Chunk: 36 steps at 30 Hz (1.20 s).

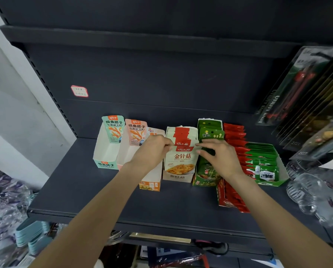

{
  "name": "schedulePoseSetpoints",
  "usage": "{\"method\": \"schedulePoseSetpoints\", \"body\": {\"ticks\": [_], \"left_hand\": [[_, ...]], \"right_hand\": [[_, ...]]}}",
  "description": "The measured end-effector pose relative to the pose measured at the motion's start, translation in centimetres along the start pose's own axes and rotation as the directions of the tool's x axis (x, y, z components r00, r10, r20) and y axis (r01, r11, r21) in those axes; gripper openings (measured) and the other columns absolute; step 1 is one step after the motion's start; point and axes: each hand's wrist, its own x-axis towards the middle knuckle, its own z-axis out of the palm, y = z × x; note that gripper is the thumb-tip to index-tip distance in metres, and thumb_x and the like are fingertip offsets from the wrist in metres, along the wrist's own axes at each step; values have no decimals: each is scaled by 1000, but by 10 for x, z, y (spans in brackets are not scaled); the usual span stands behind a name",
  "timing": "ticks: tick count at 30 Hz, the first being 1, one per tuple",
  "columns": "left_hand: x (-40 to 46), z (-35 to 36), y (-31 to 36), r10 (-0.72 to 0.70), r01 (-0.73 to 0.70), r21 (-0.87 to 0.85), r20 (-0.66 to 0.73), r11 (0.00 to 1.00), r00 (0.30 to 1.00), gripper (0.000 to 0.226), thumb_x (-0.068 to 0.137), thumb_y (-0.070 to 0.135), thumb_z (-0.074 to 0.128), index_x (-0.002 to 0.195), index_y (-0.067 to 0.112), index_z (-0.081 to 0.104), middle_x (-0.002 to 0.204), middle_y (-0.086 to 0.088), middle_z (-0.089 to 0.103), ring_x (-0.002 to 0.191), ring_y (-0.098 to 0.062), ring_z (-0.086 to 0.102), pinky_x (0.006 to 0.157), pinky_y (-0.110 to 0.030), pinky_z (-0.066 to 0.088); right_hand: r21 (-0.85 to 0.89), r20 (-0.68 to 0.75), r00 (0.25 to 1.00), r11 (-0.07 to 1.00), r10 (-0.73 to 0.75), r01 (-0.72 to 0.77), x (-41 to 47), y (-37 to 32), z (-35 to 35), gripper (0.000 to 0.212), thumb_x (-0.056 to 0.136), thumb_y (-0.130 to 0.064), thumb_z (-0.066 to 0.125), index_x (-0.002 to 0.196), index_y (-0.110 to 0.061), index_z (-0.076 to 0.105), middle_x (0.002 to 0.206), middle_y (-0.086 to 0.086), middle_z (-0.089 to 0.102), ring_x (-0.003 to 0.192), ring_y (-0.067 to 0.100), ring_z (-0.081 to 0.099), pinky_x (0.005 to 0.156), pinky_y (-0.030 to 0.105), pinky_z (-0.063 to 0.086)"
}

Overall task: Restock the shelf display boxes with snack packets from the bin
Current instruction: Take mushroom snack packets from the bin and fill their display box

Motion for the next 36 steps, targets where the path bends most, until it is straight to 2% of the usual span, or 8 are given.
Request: {"method": "schedulePoseSetpoints", "body": {"ticks": [7, 12, 18, 22, 25, 30, 33, 36], "left_hand": [[6, 3, 4, 7, -7, -48, 19, 999, 1000, 29, 97, 18, 49, 121, 14, 64, 129, -6, 59, 116, -23, 57, 88, -33, 53], [4, 9, -8, 104, -105, -54, -23, 993, 994, 28, 97, 12, 49, 121, 15, 64, 124, -6, 63, 114, -21, 59, 95, -32, 49], [-5, 1, -19, 143, -144, -26, -18, 989, 990, 27, 95, 23, 52, 117, 15, 65, 119, 0, 65, 108, -14, 60, 80, -21, 48], [6, -3, -5, 157, -152, 90, -63, 984, 986, 23, 96, 20, 50, 111, 12, 65, 111, -6, 68, 100, -22, 64, 83, -36, 53], [7, 1, -1, 183, -172, 78, -151, 982, 972, 21, 95, 18, 52, 108, 11, 66, 109, -6, 68, 98, -22, 64, 81, -38, 54], [-5, 11, -16, 165, -156, 108, -83, 982, 983, 21, 94, 22, 53, 108, 14, 68, 117, 0, 64, 104, -17, 62, 84, -30, 51], [-8, 12, -21, 140, -136, 88, -43, 987, 989, 26, 93, 28, 55, 113, 17, 68, 129, 5, 55, 110, -12, 56, 89, -26, 46], [-9, 13, -20, 129, -128, 27, -33, 991, 991, 30, 94, 31, 52, 118, 18, 66, 130, 3, 53, 114, -13, 53, 94, -27, 45]], "right_hand": [[7, -47, 999, 1000, -19, 19, 2, 4, 0, 18, 87, -23, 65, 102, -17, 74, 112, 0, 69, 107, 22, 59, 93, 46, 47], [42, -66, 998, 999, -21, 24, 1, 5, -2, 17, 85, -22, 67, 99, -18, 74, 109, 1, 69, 104, 20, 61, 91, 40, 50], [-4, -22, 1000, 1000, -16, 16, 8, -3, -1, 15, 85, -28, 66, 97, -22, 74, 107, -4, 69, 102, 18, 61, 87, 44, 50], [74, -123, 992, 997, -9, 18, 4, -7, -3, 14, 86, -20, 67, 97, -16, 75, 101, -1, 70, 94, 15, 64, 84, 32, 52], [106, -157, 988, 994, -11, 28, 0, -8, -10, 11, 84, -18, 69, 94, -15, 75, 98, -1, 70, 91, 12, 63, 82, 27, 50], [5, 8, 1000, 1000, -21, 21, 2, -11, -4, 13, 83, -21, 70, 95, -17, 74, 109, -3, 67, 102, 12, 61, 93, 33, 48], [7, 0, 1000, 1000, -3, 3, 3, -12, 2, 16, 84, -24, 70, 99, -24, 72, 109, -5, 67, 102, 12, 61, 94, 41, 48], [3, 2, 1000, 1000, 7, -7, 2, -11, 3, 19, 84, -29, 68, 103, -26, 71, 110, -4, 68, 100, 14, 62, 92, 45, 48]]}}
